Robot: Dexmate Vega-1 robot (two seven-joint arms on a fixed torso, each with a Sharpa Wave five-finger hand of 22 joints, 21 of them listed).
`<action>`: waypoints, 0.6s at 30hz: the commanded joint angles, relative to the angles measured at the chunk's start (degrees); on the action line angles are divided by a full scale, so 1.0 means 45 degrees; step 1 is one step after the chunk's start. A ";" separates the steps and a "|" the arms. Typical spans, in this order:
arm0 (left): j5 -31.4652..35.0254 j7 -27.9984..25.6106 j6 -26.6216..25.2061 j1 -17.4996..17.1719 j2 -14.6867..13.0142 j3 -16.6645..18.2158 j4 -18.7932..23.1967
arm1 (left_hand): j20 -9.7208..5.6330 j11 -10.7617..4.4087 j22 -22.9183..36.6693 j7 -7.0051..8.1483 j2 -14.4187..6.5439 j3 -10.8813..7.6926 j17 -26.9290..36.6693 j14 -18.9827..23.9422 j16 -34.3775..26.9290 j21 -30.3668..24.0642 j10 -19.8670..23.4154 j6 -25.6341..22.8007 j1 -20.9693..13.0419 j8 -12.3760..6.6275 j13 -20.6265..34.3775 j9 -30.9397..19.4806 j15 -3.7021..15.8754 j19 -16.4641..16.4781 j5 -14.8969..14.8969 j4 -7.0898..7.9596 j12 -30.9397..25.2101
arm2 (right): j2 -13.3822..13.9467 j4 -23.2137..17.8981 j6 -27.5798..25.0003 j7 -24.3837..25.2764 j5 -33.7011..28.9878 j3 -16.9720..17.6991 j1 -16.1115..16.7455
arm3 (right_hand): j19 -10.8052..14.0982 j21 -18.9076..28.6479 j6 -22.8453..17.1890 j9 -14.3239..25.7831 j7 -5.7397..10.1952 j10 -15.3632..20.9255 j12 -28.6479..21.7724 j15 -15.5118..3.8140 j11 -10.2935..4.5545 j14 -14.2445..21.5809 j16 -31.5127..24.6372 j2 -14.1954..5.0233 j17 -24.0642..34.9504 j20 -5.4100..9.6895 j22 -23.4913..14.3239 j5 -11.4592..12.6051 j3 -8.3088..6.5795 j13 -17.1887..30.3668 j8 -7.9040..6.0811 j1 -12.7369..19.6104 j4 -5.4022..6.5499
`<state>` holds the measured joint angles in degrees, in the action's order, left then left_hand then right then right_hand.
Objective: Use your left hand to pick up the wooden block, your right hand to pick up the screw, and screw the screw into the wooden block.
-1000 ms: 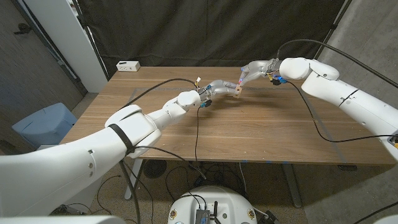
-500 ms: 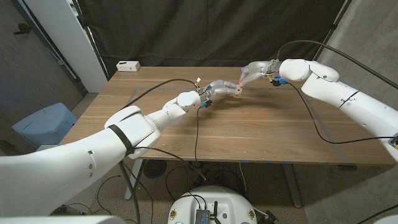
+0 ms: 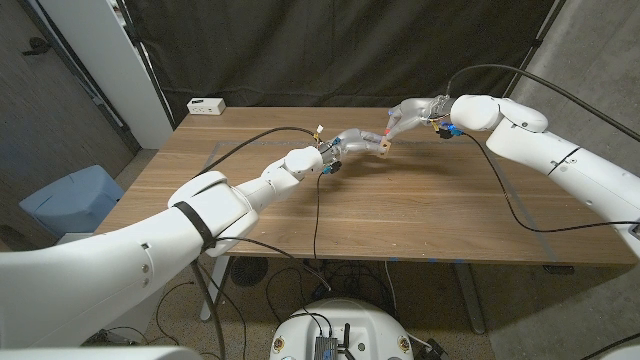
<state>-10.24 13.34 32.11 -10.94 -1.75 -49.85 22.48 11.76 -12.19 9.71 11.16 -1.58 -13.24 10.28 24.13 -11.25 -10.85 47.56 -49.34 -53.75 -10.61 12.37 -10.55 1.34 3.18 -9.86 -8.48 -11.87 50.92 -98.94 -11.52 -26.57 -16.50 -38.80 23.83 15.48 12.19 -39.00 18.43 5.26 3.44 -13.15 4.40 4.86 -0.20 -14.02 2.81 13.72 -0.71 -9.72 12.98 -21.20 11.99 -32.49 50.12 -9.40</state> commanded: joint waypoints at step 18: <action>0.0051 0.0012 0.0092 -0.0101 -0.0057 0.0090 0.0097 | 0.0022 0.0045 0.0072 0.0015 -0.0111 -0.0032 0.0015 0.0099 -0.0098 -0.0045 -0.0046 -0.0042 0.0052 -0.0058 0.0054 -0.0051 0.0051 0.0047 -0.0117 0.0062 -0.0025 | 0.0069 -0.0112 0.0007 -0.0299 0.0058 0.0008 0.0047 | -0.0260 -0.0175 0.1217 -0.0158 -0.0363 -0.0477 0.0277 0.0288 0.0320 -0.0306 0.0194 0.0334 0.0067 -0.0118 -0.0080 -0.0224 0.0112 0.0057 0.0537 -0.0442 0.0191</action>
<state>-10.07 13.39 32.30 -11.13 -1.84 -49.64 22.70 11.76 -12.19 9.71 11.16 -1.58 -13.18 10.28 24.24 -11.47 -10.85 47.56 -49.32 -53.75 -10.60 12.37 -10.51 1.46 3.18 -9.89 -8.54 -11.87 51.28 -99.35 -11.47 -27.53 -16.26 -38.69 24.08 14.53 11.43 -33.98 17.78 3.82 1.81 -11.97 5.34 6.04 -1.14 -13.30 4.15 13.71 -1.22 -10.02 12.24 -20.72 12.13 -30.29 48.78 -8.92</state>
